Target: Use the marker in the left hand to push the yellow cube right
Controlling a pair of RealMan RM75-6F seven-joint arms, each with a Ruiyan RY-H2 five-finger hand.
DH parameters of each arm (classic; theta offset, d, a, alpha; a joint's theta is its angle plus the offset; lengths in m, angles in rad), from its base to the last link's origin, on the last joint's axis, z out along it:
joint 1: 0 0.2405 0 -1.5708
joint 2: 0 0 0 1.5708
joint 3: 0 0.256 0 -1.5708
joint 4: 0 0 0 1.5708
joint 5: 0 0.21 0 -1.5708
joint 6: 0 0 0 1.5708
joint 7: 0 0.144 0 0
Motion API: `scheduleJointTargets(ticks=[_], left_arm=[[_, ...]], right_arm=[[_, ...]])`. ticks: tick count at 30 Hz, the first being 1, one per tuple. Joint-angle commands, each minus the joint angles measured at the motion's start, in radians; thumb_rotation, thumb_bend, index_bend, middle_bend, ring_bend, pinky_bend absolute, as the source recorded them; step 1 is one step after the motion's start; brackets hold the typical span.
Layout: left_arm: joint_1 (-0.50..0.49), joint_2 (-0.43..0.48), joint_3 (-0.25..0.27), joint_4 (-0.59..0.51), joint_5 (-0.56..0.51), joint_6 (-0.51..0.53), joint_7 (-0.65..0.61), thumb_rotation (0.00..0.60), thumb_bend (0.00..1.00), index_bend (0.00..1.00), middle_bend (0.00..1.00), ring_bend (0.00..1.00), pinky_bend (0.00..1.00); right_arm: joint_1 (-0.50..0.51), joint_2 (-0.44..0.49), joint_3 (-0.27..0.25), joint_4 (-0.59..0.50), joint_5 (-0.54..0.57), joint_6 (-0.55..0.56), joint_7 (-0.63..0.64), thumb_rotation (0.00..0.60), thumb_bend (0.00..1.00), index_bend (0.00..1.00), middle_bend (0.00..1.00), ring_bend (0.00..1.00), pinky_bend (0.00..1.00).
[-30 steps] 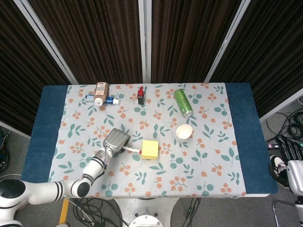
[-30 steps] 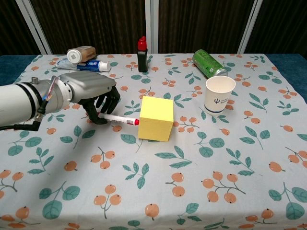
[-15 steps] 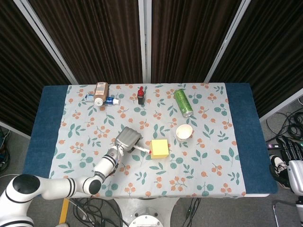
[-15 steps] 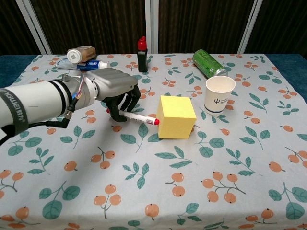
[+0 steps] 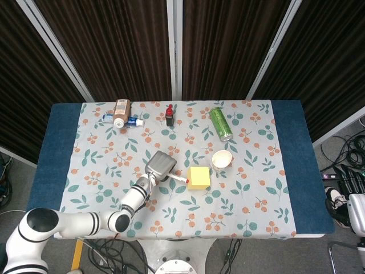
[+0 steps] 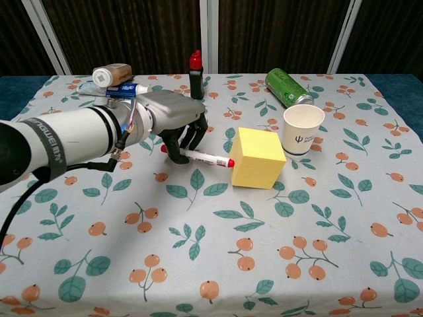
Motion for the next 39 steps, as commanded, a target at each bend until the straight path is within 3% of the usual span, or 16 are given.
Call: scheduleJointTargets(ticks=[1, 10, 21, 27, 30, 34, 39], left_arm=[[-0.007, -0.006, -0.002, 0.006, -0.005, -0.001, -0.001, 0.600, 0.43, 0.69, 0.69, 0.54, 0.61], [0.014, 0.036, 0.016, -0.031, 0.014, 0.049, -0.019, 0.600, 0.43, 0.69, 0.69, 0.54, 0.61], [0.172, 0.228, 0.114, -0.164, 0.093, 0.204, -0.067, 0.600, 0.43, 0.66, 0.66, 0.53, 0.58], [0.242, 0.266, 0.158, -0.174, 0.077, 0.219, -0.086, 0.600, 0.42, 0.60, 0.61, 0.50, 0.56], [0.260, 0.265, 0.166, -0.167, 0.060, 0.210, -0.088, 0.600, 0.42, 0.55, 0.59, 0.47, 0.54], [0.273, 0.284, 0.165, -0.197, 0.024, 0.205, -0.072, 0.600, 0.41, 0.36, 0.44, 0.34, 0.47], [0.341, 0.331, 0.154, -0.242, 0.100, 0.313, -0.157, 0.600, 0.37, 0.26, 0.32, 0.26, 0.40]], right_arm=[[0.000, 0.001, 0.001, 0.001, 0.001, 0.001, 0.001, 0.600, 0.30, 0.00, 0.00, 0.00, 0.00], [-0.002, 0.001, 0.001, 0.004, 0.000, 0.002, 0.006, 0.600, 0.30, 0.00, 0.00, 0.00, 0.00], [0.008, -0.001, 0.005, 0.006, -0.016, 0.005, 0.012, 0.600, 0.30, 0.00, 0.00, 0.00, 0.00], [0.015, -0.007, 0.004, 0.007, -0.024, 0.000, 0.014, 0.600, 0.30, 0.00, 0.00, 0.00, 0.00], [0.016, -0.007, 0.004, 0.007, -0.023, -0.001, 0.016, 0.600, 0.30, 0.00, 0.00, 0.00, 0.00], [0.014, -0.006, 0.004, 0.006, -0.022, 0.002, 0.018, 0.600, 0.30, 0.00, 0.00, 0.00, 0.00], [0.013, -0.005, 0.004, 0.014, -0.013, -0.001, 0.030, 0.600, 0.30, 0.00, 0.00, 0.00, 0.00]])
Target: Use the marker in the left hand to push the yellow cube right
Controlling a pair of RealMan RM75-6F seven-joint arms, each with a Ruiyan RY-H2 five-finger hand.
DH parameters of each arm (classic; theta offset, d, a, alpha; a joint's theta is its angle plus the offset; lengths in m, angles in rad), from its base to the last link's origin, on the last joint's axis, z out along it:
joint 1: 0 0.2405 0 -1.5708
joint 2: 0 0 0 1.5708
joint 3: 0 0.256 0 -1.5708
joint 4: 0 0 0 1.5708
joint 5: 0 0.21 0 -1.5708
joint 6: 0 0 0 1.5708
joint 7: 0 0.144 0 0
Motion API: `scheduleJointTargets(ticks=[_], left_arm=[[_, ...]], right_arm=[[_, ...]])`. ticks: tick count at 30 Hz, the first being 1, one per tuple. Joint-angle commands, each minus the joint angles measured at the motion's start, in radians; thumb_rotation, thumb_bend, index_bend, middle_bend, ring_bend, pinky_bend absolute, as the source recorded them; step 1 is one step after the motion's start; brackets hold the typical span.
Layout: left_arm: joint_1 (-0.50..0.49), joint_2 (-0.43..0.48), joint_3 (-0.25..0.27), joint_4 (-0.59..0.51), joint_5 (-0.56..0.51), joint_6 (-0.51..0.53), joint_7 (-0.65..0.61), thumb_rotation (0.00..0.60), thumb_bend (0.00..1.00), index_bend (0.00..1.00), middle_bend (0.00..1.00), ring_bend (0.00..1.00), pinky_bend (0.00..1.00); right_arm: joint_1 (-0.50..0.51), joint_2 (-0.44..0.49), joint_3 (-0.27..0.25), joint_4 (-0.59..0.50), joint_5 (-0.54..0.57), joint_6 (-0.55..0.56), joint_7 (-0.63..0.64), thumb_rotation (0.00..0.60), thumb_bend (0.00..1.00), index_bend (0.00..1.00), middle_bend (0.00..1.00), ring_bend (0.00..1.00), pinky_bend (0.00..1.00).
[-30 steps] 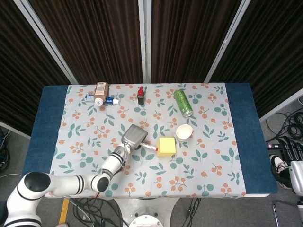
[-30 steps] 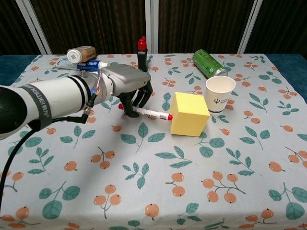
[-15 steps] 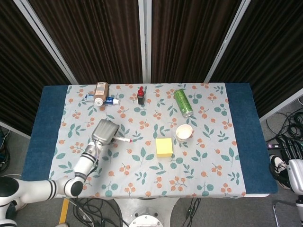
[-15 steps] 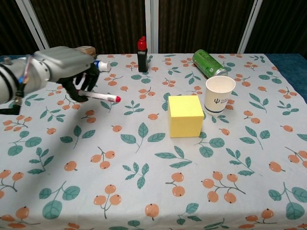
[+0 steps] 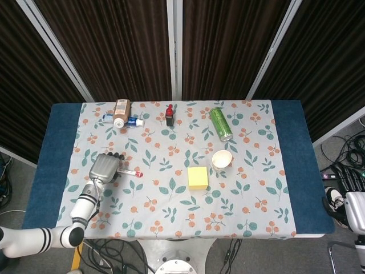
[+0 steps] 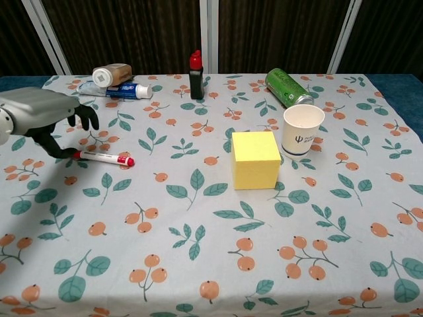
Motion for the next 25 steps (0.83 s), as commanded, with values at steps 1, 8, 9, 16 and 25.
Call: scheduleJointTargets(ticks=[1, 8, 9, 16, 25], left_arm=[[0.069, 0.040, -0.008, -0.025, 0.085, 0.104, -0.093, 0.600, 0.36, 0.26, 0.32, 0.26, 0.39], [0.251, 0.130, 0.010, 0.025, 0.281, 0.344, -0.351, 0.600, 0.27, 0.26, 0.32, 0.26, 0.33], [0.277, 0.151, 0.025, 0.030, 0.310, 0.366, -0.377, 0.600, 0.24, 0.26, 0.32, 0.26, 0.32], [0.423, 0.225, 0.081, -0.015, 0.390, 0.498, -0.412, 0.600, 0.06, 0.26, 0.29, 0.22, 0.28], [0.541, 0.251, 0.125, -0.084, 0.494, 0.589, -0.395, 0.600, 0.06, 0.26, 0.28, 0.22, 0.28]], right_arm=[[-0.001, 0.001, 0.000, 0.007, 0.007, -0.003, 0.009, 0.600, 0.30, 0.00, 0.00, 0.00, 0.00], [0.003, 0.000, -0.001, 0.023, 0.017, -0.022, 0.024, 0.600, 0.30, 0.00, 0.00, 0.00, 0.00], [0.004, -0.002, -0.001, 0.025, 0.017, -0.025, 0.026, 0.600, 0.30, 0.00, 0.00, 0.00, 0.00], [0.017, -0.016, -0.003, 0.019, 0.005, -0.036, 0.011, 0.600, 0.30, 0.00, 0.00, 0.00, 0.00], [0.019, -0.020, -0.015, -0.012, 0.002, -0.048, -0.018, 0.600, 0.30, 0.00, 0.00, 0.00, 0.00]])
